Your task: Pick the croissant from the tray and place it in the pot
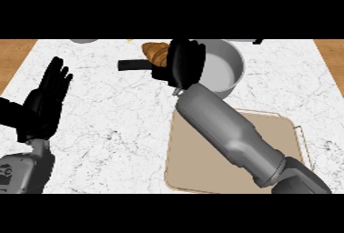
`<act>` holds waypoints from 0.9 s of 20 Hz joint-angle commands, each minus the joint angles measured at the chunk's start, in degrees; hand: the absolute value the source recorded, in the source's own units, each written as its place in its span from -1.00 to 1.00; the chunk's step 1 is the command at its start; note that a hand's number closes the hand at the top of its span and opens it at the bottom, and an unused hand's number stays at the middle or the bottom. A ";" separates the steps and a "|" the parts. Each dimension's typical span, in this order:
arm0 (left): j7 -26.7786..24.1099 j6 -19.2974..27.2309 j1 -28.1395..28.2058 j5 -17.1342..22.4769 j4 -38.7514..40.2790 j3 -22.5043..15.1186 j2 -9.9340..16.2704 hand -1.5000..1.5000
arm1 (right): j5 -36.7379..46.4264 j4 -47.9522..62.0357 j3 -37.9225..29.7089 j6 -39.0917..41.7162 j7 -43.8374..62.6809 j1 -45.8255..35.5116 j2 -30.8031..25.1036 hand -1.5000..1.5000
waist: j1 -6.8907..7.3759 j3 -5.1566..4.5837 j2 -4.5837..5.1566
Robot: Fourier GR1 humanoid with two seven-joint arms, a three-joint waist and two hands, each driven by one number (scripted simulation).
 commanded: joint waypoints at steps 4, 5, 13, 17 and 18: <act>0.50 -0.33 1.75 -0.79 -3.06 -1.64 -1.16 0.00 | -3.73 14.23 -1.35 -8.06 -1.77 -0.20 0.33 1.00 | 1.76 0.06 0.52; 1.61 -1.49 -2.02 0.78 0.05 1.07 0.76 0.00 | -5.38 15.98 -3.10 -6.39 -3.59 -2.26 0.33 1.00 | 1.31 0.05 0.66; 0.30 0.09 -0.86 -1.59 -1.75 -2.16 -2.26 0.00 | -22.29 13.64 -12.92 -10.03 -20.05 4.05 0.34 -1.00 | 2.23 0.22 1.20; 0.68 -0.52 -2.58 -1.00 -0.01 -0.77 -1.33 0.00 | -30.89 8.36 -15.20 -11.27 -29.18 5.62 0.35 -1.00 | 2.46 0.25 1.18; -0.93 -0.73 -2.21 -1.44 0.80 -1.46 -2.05 0.00 | -32.52 7.43 -15.60 -13.38 -33.30 8.17 0.35 -1.00 | 2.35 0.27 1.42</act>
